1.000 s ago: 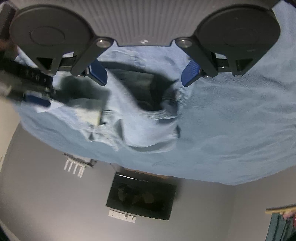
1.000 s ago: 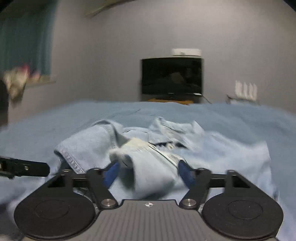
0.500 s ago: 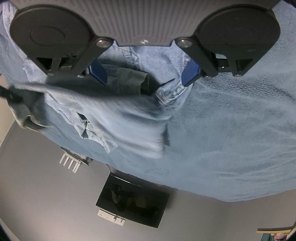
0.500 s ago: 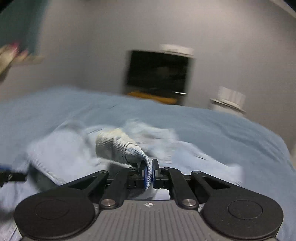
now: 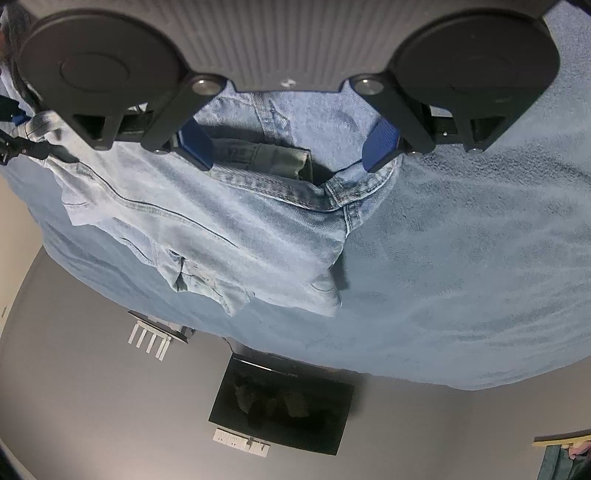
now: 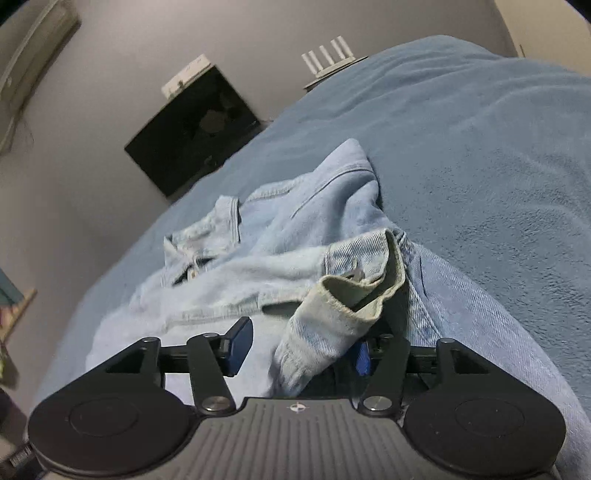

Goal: Fold large clothes

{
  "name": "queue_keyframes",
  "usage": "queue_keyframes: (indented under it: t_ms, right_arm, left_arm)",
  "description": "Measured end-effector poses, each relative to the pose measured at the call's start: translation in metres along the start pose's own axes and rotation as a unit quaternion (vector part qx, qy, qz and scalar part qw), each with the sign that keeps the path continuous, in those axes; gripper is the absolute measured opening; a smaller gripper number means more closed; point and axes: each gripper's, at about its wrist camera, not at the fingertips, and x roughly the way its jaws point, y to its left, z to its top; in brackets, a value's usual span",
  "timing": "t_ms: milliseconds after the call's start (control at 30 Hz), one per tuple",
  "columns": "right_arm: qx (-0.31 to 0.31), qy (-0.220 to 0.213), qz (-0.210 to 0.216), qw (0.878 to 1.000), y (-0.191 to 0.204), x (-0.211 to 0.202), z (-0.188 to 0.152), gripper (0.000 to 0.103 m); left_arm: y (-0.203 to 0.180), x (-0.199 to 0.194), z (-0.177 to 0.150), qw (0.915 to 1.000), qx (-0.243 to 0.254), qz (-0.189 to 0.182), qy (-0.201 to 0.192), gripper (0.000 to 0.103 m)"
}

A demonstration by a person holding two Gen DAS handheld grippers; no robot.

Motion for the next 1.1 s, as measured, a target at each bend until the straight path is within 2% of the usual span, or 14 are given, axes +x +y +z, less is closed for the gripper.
queue_keyframes:
  t_ms: [33, 67, 100, 200, 300, 400, 533, 600, 667, 700, 833, 933, 1000, 1100]
  right_arm:
    - [-0.008, -0.003, -0.009, 1.0, 0.0, 0.001, 0.0, 0.048]
    - [-0.024, -0.007, -0.018, 1.0, 0.003, -0.001, 0.0, 0.031]
    - [-0.043, -0.018, -0.019, 0.999, 0.007, -0.004, 0.0, 0.028]
    - [-0.113, -0.08, 0.011, 0.99, 0.026, -0.009, 0.008, 0.024]
    - [-0.179, -0.144, 0.023, 0.973, 0.045, -0.019, 0.017, 0.023]
    - [-0.196, -0.145, 0.007, 0.97, 0.046, -0.007, 0.024, 0.024]
    - [-0.189, -0.085, -0.066, 0.976, 0.024, 0.029, 0.014, 0.032]
    - [-0.181, -0.056, -0.082, 0.978, 0.013, 0.037, 0.008, 0.037]
    - [-0.184, -0.06, -0.078, 0.978, 0.015, 0.035, 0.007, 0.041]
    - [-0.184, -0.066, -0.084, 0.977, 0.015, 0.03, 0.006, 0.048]
    - [-0.179, -0.085, -0.092, 0.976, 0.016, 0.018, 0.01, 0.063]
    - [-0.202, -0.018, -0.155, 0.967, 0.01, 0.03, 0.003, 0.071]
    - [-0.178, -0.003, -0.146, 0.973, 0.003, 0.029, 0.005, 0.071]
    - [-0.144, -0.009, -0.128, 0.981, 0.005, -0.004, 0.018, 0.072]
  left_arm:
    - [0.0, 0.001, 0.0, 1.0, 0.001, 0.001, 0.002, 0.087]
    - [0.0, 0.003, 0.0, 1.0, 0.001, 0.001, 0.004, 0.087]
    - [0.0, 0.004, -0.001, 1.0, 0.002, 0.002, 0.005, 0.087]
    - [0.0, 0.007, -0.001, 1.0, 0.005, 0.001, 0.008, 0.087]
    - [-0.001, 0.007, -0.002, 0.9999, 0.011, -0.001, 0.009, 0.087]
    - [-0.002, 0.008, -0.003, 0.9998, 0.016, -0.002, 0.011, 0.087]
    - [-0.002, 0.01, -0.004, 0.9997, 0.017, -0.002, 0.018, 0.087]
    - [-0.002, 0.012, -0.004, 0.9996, 0.018, -0.001, 0.022, 0.087]
    - [-0.002, 0.012, -0.005, 0.9995, 0.021, 0.0, 0.023, 0.087]
    - [-0.002, 0.013, -0.005, 0.9994, 0.024, 0.001, 0.026, 0.087]
    - [-0.006, 0.018, -0.01, 0.9983, 0.044, 0.007, 0.038, 0.087]
    - [-0.008, 0.023, -0.015, 0.9965, 0.065, 0.015, 0.05, 0.087]
    - [-0.01, 0.027, -0.019, 0.995, 0.078, 0.023, 0.058, 0.087]
    - [-0.014, 0.026, -0.024, 0.9926, 0.099, 0.031, 0.064, 0.087]
